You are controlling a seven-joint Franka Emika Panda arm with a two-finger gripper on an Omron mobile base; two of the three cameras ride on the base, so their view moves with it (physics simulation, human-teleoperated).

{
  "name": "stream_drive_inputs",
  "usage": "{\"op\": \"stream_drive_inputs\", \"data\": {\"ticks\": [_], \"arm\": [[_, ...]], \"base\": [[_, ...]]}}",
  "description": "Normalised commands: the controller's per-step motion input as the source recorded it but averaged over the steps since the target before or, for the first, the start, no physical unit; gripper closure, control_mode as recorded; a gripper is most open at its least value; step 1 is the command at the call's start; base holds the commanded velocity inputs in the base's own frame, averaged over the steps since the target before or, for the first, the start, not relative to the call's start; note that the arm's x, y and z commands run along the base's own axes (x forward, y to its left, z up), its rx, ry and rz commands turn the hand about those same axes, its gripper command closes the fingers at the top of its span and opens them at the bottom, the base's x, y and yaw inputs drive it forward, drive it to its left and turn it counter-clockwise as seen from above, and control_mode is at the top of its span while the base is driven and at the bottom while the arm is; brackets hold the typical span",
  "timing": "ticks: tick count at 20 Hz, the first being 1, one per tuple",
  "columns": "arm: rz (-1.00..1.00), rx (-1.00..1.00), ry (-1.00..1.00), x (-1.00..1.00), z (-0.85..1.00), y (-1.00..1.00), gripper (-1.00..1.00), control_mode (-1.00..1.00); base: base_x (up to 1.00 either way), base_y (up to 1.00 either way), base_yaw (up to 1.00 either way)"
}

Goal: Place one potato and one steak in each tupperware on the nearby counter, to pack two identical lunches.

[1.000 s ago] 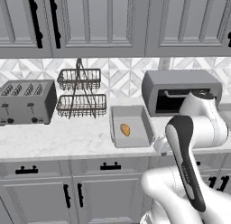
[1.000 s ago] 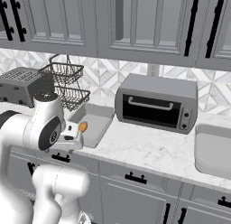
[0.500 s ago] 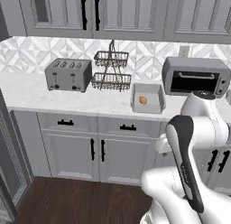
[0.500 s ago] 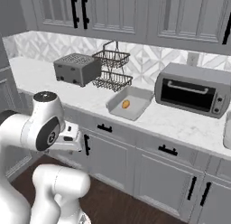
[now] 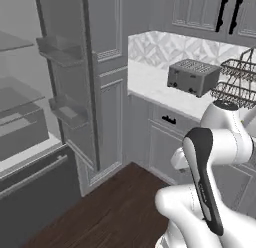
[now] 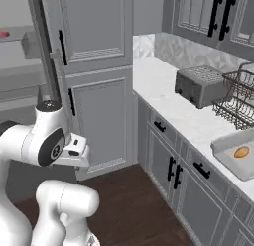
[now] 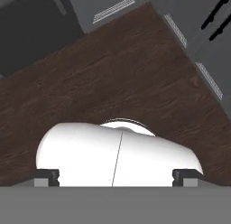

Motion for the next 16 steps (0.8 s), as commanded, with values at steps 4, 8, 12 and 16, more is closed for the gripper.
{"op": "stream_drive_inputs", "data": {"ticks": [4, 8, 12, 16], "arm": [[0.0, 0.0, 0.0, 0.0, 0.0, 0.0, -1.0, 1.0], [0.0, 0.0, 0.0, 0.0, 0.0, 0.0, -1.0, 1.0], [0.0, 0.0, 0.0, 0.0, 0.0, 0.0, -1.0, 1.0], [0.0, 0.0, 0.0, 0.0, 0.0, 0.0, -1.0, 1.0]], "base": [[-0.13, 0.34, 0.93], [0.09, 0.54, 0.67], [0.5, 0.52, 0.32], [0.99, 0.17, 0.01]]}}
